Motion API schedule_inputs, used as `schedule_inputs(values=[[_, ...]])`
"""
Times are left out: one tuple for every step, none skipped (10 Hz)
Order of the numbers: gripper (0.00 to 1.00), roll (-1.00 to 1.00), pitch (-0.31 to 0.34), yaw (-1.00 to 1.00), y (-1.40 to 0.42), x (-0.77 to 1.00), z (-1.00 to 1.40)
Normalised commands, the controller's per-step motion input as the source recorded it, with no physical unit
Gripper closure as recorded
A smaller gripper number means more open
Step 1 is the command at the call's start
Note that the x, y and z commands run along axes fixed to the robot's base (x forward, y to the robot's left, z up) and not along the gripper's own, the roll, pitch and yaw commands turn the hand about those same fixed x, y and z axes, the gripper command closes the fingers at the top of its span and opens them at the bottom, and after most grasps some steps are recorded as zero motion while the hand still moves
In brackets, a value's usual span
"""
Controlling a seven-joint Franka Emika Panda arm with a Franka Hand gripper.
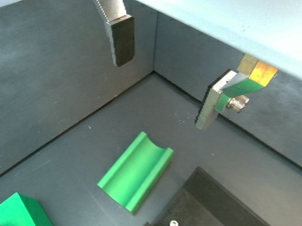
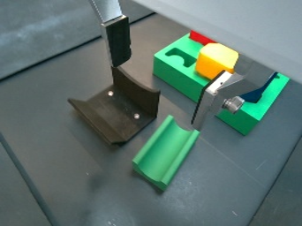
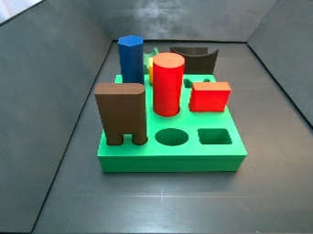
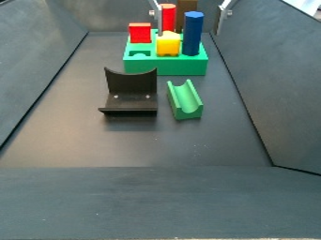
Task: Pick up the arch object. Move up. Place the arch object on the fixture. Regrasp the arch object. Move to above the board. Insert the arch object.
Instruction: Pick up the arch object.
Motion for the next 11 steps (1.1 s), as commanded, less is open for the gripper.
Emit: schedule_inputs(values=[[0.0,0.0,0.0,0.23,-0.19,0.0,-1.0],[0.0,0.01,0.0,0.23,-0.2,0.0,-1.0],[0.0,0.01,0.0,0.23,-0.2,0.0,-1.0],[0.0,0.03,0.0,0.21,-0.18,0.0,-1.0],[0.0,0.03,0.0,0.21,-0.03,0.0,-1.0],[0.0,0.04,-0.011,0.17,0.0,0.0,-1.0],[0.0,0.03,-0.019,0.16,0.0,-0.05,-1.0],[0.0,0.0,-0.03,0.14,0.0,0.0,-1.0],[0.0,0.0,-0.07,0.13,-0.02,0.0,-1.0],[0.0,0.0,-0.084,0.11,-0.03,0.0,-1.0],[0.0,0.0,-0.099,0.09,0.0,0.0,-1.0]])
